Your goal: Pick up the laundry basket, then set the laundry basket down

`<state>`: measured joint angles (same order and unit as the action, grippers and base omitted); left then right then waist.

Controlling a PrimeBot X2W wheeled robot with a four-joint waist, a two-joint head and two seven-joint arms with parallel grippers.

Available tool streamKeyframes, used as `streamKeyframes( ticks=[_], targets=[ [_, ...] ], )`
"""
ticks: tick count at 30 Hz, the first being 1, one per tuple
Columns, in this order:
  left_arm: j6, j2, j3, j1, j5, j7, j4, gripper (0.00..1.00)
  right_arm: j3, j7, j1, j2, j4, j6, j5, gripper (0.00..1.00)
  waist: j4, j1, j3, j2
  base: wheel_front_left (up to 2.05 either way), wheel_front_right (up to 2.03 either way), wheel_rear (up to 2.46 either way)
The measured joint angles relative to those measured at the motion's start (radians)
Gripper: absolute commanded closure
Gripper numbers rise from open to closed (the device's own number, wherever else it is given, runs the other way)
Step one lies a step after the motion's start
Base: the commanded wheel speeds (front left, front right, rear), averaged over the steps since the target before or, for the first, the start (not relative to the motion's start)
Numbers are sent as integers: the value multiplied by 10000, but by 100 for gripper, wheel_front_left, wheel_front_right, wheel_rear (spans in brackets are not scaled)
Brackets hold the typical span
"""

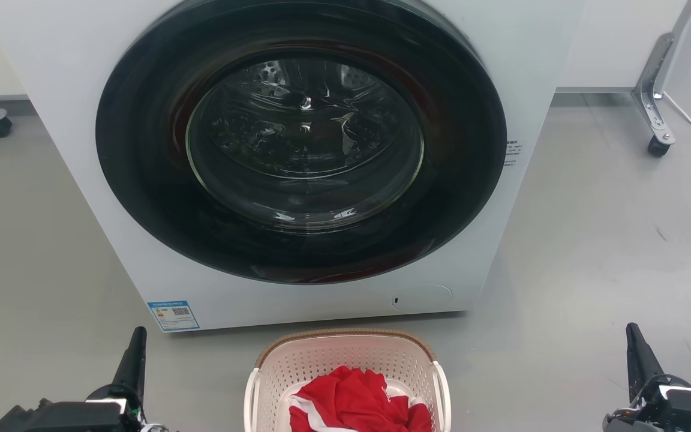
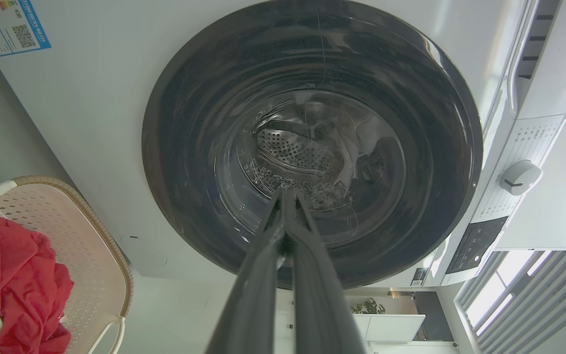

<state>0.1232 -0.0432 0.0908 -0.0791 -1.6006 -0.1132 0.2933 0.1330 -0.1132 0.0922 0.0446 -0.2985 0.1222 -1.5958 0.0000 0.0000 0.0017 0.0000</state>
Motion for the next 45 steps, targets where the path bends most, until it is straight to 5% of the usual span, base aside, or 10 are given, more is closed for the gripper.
streamKeyframes(
  ticks=[45],
  targets=[
    [0,2,-2,0,0,0,8,100,0,0,0,-2,0,8,0,100,0,0,0,0,0,0,0]
  ],
)
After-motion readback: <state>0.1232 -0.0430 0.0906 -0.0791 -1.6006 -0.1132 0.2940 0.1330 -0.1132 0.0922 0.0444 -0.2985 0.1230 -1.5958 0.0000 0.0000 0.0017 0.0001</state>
